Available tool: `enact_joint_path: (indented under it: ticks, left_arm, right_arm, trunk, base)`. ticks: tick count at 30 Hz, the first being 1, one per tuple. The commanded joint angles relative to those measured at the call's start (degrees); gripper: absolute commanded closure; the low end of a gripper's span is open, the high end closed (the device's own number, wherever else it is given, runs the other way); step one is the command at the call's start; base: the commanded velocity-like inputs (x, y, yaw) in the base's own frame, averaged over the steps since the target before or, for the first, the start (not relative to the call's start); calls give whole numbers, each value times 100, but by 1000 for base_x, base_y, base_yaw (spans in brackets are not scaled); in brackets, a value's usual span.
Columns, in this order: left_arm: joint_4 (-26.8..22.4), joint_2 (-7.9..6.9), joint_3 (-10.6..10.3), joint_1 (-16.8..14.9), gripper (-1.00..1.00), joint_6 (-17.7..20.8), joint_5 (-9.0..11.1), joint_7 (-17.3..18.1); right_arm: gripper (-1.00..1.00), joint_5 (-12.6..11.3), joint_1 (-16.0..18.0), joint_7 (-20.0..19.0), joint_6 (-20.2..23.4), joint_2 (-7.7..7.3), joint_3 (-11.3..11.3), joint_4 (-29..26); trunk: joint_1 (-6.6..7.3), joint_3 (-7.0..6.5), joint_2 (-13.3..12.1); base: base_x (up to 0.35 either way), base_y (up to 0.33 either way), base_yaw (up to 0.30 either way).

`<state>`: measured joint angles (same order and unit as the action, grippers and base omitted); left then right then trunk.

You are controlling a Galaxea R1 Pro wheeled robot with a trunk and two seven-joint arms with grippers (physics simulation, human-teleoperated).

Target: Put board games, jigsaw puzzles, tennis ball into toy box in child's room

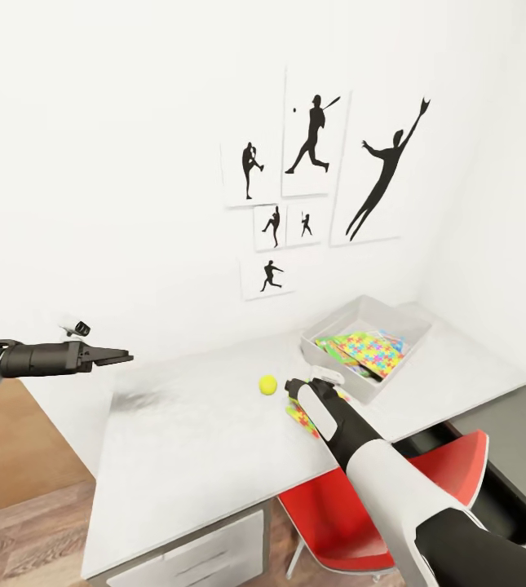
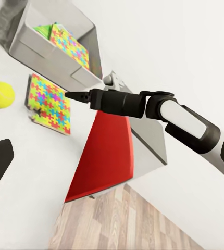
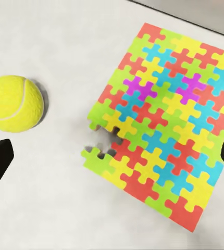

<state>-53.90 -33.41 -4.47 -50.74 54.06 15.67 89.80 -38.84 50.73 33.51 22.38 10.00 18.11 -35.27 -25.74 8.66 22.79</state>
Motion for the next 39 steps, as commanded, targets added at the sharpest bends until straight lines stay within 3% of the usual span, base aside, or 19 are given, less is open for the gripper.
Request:
enact_joint_path:
  ticks: [1, 39]
  left_arm:
    - [2, -8, -20, -7, -100, 61, 15, 20]
    - [20, -37, -19, -2, -100, 61, 15, 20]
  right_arm:
    - [-100, -26, 7, 38, 18, 0, 15, -6]
    - [-100, -18, 7, 37, 3, 0, 26, -23]
  trunk:
    - [-4, 13, 13]
    - [-4, 17, 13]
  base:
    - [45, 102, 0]
    - [31, 27, -1]
